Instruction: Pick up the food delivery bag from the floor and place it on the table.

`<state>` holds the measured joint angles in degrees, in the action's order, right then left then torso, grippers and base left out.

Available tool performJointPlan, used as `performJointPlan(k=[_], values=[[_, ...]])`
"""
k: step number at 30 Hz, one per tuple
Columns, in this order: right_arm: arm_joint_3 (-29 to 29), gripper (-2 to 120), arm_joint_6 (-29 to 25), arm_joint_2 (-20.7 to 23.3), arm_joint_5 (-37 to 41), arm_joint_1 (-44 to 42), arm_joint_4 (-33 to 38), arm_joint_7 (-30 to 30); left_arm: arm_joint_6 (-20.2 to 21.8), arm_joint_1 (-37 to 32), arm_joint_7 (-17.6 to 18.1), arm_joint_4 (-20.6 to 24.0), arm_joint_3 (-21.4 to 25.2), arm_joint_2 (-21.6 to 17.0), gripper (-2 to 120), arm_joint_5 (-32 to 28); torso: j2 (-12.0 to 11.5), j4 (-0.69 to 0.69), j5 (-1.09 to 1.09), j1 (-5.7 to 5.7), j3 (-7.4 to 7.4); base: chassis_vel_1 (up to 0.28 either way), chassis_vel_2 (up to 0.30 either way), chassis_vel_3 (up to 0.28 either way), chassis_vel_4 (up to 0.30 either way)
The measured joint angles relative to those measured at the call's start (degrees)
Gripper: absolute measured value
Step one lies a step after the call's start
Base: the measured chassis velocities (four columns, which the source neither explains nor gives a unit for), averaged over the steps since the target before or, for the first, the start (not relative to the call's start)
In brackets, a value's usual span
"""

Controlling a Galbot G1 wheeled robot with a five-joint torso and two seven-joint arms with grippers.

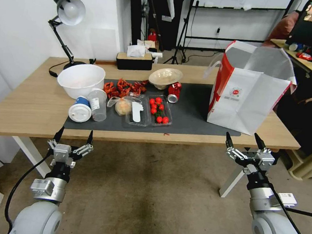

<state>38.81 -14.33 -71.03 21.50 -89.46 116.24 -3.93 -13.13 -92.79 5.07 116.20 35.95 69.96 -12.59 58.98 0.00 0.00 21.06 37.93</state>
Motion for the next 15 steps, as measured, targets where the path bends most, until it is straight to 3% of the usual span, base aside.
performJointPlan(k=[15], values=[[0.0,100,0.0,0.0,0.0,0.0,0.0,0.0,0.0,0.0,0.0,0.0,0.0,0.0,100,0.0,0.0,0.0,0.0,0.0,0.0,0.0,0.0,0.0,0.0]])
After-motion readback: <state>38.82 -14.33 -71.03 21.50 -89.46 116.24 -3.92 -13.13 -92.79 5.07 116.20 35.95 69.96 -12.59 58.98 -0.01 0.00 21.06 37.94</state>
